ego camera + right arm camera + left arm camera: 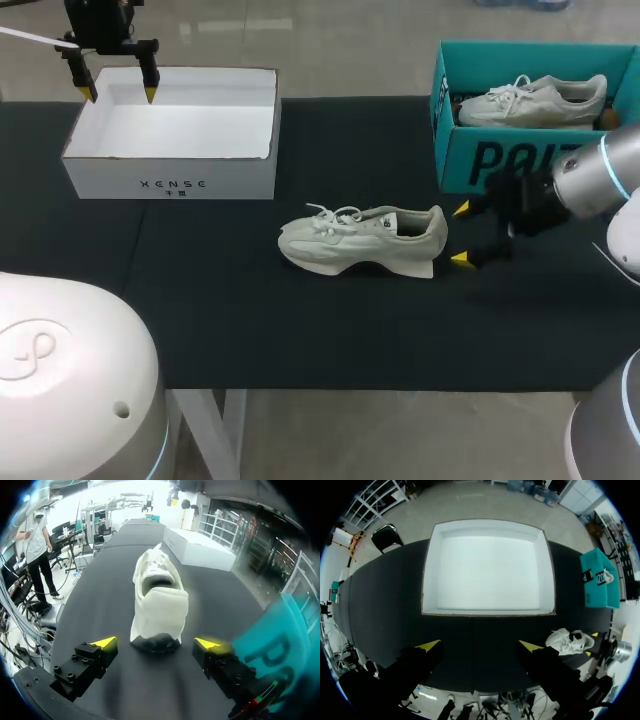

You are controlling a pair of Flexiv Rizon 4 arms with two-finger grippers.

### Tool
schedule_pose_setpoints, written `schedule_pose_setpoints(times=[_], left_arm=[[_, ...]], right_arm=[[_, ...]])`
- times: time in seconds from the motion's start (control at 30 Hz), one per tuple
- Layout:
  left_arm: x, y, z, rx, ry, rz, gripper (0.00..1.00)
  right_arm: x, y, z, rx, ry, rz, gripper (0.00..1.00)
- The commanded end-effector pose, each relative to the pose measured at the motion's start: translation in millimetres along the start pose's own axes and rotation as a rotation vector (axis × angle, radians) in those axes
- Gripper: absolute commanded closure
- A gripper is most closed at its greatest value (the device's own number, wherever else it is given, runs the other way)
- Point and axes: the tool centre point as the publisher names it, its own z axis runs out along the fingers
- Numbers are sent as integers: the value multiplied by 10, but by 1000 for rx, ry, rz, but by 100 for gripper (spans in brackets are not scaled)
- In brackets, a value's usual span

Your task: Take the shoe out of the shoebox, open the shoe tongue, remove and reinsert the insole, then place the shoe into the shoebox

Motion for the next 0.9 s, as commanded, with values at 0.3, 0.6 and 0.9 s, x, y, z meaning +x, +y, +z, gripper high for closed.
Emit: schedule_pose_setpoints(times=[0.3,0.6,0.9], left_arm=[[-1,1,0,0,0,0,0],[-1,1,0,0,0,0,0],[-1,1,0,0,0,0,0]], right_arm=[[-126,109,382,-39,-92,-1,0],[-113,182,595,-74,-65,0,0],[-100,129,703,-83,-41,15,0]])
